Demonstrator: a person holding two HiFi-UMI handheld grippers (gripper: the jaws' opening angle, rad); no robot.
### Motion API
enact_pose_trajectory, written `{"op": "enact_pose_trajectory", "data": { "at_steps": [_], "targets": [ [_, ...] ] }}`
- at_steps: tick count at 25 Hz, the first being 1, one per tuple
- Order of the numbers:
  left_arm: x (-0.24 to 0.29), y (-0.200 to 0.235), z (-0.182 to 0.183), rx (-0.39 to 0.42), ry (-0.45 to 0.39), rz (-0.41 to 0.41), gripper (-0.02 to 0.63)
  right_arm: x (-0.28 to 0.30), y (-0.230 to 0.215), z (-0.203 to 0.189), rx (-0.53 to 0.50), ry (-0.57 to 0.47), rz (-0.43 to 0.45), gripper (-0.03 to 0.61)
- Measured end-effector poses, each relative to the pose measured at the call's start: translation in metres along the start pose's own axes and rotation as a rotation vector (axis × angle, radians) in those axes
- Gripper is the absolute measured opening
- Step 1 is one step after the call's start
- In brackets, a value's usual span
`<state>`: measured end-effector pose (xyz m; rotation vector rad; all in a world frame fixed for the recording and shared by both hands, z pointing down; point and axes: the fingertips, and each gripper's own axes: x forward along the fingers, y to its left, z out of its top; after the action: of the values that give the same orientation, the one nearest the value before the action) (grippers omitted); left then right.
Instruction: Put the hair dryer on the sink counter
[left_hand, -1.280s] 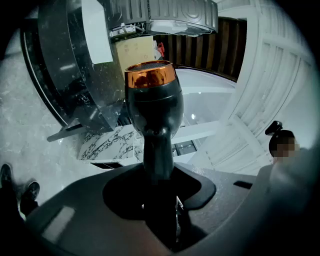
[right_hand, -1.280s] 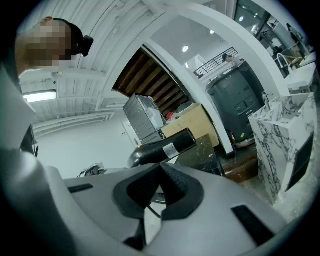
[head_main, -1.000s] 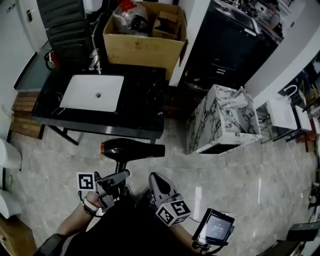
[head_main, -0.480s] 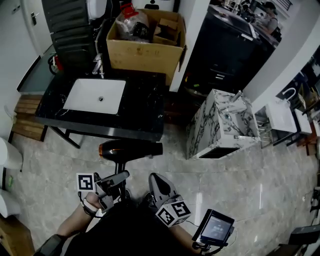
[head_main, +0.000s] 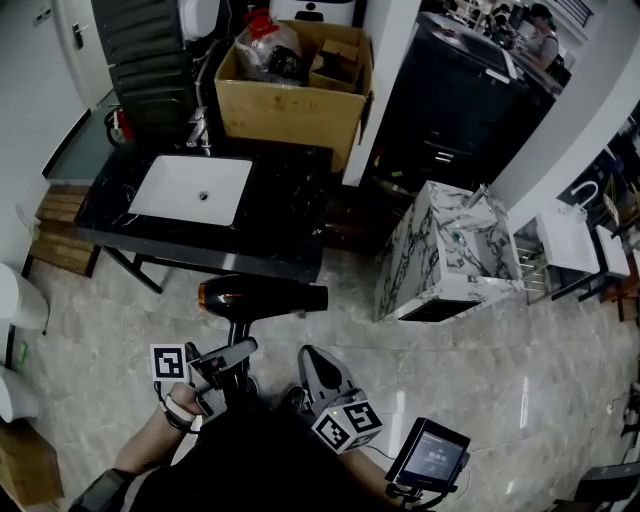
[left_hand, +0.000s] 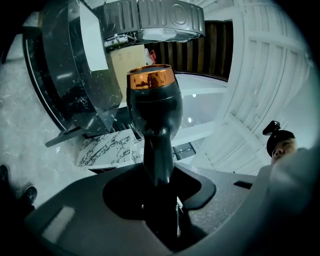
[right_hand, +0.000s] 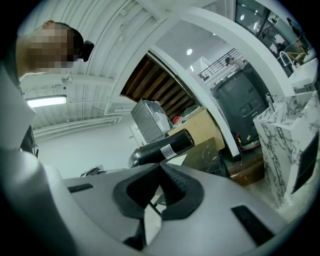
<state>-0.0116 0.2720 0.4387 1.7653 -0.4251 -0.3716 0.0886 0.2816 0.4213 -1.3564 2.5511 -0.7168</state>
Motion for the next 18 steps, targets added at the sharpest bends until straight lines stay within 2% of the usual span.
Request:
{"op": "enact_pose_trajectory", "data": {
  "at_steps": [8, 18],
  "targets": [
    [0.002, 0.009, 0.001, -0.015, -0.013, 0.022, 0.147, 0.004, -0.011, -0.001, 0.013, 0.014, 0.006, -0.005],
    [0.016, 0.015, 0.043, -0.015, 0.014, -0.003, 0.147, 0.037, -0.028, 0.005, 0.029, 0.02, -0.053, -0.005]
  ]
}}
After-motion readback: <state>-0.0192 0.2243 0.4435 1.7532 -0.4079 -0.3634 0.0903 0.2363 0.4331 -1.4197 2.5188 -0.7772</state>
